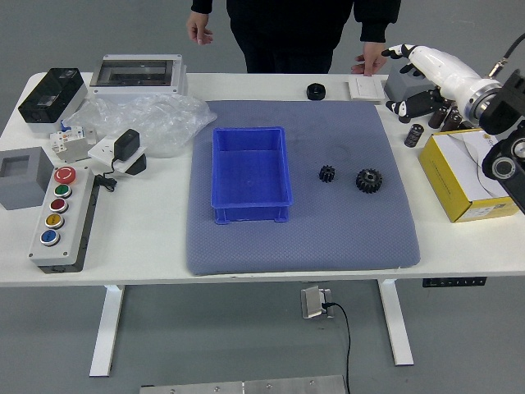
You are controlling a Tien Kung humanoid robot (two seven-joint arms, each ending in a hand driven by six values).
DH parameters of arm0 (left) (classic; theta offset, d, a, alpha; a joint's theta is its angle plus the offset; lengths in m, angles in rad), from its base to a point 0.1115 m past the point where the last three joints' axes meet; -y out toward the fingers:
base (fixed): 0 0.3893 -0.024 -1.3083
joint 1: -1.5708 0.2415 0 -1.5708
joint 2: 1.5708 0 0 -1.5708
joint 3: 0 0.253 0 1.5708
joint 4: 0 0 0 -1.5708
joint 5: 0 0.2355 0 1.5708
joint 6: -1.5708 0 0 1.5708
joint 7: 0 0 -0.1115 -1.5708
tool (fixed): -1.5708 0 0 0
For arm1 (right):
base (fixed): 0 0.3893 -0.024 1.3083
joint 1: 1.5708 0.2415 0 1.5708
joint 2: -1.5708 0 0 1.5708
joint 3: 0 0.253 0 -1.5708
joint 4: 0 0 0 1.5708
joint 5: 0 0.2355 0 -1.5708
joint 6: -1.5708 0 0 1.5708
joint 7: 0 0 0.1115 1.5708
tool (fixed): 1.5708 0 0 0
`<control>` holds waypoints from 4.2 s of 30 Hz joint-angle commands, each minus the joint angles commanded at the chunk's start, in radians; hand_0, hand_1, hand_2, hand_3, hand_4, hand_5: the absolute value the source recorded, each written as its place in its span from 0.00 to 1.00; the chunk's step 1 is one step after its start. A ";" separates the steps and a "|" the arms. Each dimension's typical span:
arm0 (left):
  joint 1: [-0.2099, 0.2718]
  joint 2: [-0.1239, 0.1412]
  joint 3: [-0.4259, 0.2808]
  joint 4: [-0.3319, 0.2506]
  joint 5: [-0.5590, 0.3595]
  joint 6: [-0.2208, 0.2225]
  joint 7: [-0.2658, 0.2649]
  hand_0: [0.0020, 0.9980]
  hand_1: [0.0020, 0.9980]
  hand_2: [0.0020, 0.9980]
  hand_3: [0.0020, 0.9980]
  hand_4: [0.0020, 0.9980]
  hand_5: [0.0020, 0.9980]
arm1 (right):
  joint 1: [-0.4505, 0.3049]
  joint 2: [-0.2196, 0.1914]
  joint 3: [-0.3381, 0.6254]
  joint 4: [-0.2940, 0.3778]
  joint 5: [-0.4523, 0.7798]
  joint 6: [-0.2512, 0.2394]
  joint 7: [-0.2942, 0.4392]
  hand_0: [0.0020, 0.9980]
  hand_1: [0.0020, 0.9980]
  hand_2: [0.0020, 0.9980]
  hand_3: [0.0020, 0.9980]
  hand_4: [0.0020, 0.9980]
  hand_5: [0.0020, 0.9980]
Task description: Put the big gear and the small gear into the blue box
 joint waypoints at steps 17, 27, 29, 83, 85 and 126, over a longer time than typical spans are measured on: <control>0.000 0.002 -0.003 0.000 0.006 -0.001 0.001 0.86 0.85 0.85 0.85 0.77 0.41 | 0.067 0.028 -0.211 -0.078 -0.356 0.073 0.015 0.84 0.79 0.87 0.87 0.79 0.00; 0.004 0.005 -0.015 0.000 0.014 -0.001 0.004 0.86 0.85 0.85 0.85 0.77 0.41 | 0.106 0.065 -0.270 -0.159 -0.308 0.154 0.025 0.79 0.70 0.74 0.77 0.78 0.00; 0.004 0.005 -0.015 0.000 0.015 -0.001 0.004 0.86 0.85 0.85 0.85 0.77 0.41 | 0.109 0.074 -0.272 -0.179 -0.296 0.170 0.027 0.79 0.70 0.74 0.77 0.78 0.00; 0.006 0.001 -0.028 0.000 0.034 -0.005 0.004 0.86 0.85 0.85 0.86 0.77 0.40 | 0.058 0.330 -0.037 -0.486 -0.354 0.239 0.013 0.80 0.74 0.80 0.85 0.80 0.04; 0.006 0.001 -0.028 0.000 0.034 -0.005 0.004 0.86 0.85 0.85 0.86 0.77 0.40 | 0.056 0.332 -0.037 -0.486 -0.356 0.240 0.012 0.80 0.74 0.80 0.85 0.79 0.04; 0.005 -0.006 -0.026 0.000 0.025 -0.004 0.003 0.86 0.84 0.85 0.86 0.77 0.40 | 0.015 0.356 -0.058 -0.518 -0.401 0.138 0.006 0.67 0.62 0.66 0.72 0.77 0.03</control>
